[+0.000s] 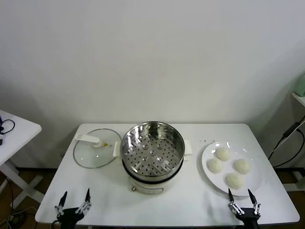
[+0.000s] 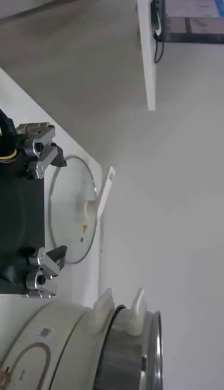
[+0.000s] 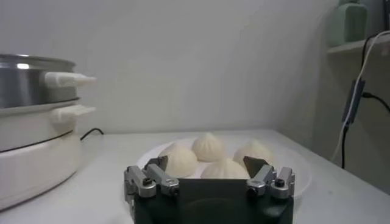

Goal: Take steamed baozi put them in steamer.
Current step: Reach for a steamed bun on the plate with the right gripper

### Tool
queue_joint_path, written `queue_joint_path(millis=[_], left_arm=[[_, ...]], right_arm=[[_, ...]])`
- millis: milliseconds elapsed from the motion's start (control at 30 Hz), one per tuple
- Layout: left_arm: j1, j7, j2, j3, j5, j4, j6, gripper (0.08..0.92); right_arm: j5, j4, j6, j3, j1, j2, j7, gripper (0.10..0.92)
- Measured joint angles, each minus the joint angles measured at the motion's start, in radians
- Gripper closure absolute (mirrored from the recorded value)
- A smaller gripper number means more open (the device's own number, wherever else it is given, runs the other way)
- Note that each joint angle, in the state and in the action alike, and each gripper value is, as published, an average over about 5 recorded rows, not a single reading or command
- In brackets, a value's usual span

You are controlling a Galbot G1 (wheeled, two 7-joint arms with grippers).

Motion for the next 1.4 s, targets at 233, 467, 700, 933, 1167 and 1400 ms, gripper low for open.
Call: queue_joint_path(millis=[233, 467, 700, 933, 1167, 1400], left_arm=[[-0.001, 0.0, 0.002, 0.005, 0.004, -0.001, -0.005, 0.177], [-0.009, 0.0, 0.009, 0.014, 0.003, -0.003, -0.007, 0.177], [-0.009, 0.006, 0.02, 0.029, 0.01, -0.015, -0.012, 0.177], [-0.022, 0.014, 0.026, 0.043, 0.02, -0.015, -0.012, 0.177], [-0.027, 0.018, 0.028, 0.051, 0.034, -0.013, -0.016, 0.177], [-0.031, 0.019, 0.027, 0.051, 0.048, -0.003, -0.024, 0.177]], right_arm=[[0.003, 0.04, -0.205, 0.01, 0.134, -0.062, -0.001, 0.203], [-0.071, 0.044, -0.452, -0.038, 0.312, -0.193, -0.067, 0.203], [-0.242, 0.014, -0.574, -0.128, 0.465, -0.387, -0.26, 0.203], [-0.395, -0.046, -0.588, -0.304, 0.664, -0.58, -0.491, 0.203], [-0.473, -0.155, -0.546, -0.618, 0.967, -0.679, -0.708, 0.203], [-0.49, -0.292, -0.481, -0.987, 1.306, -0.69, -0.896, 0.203]])
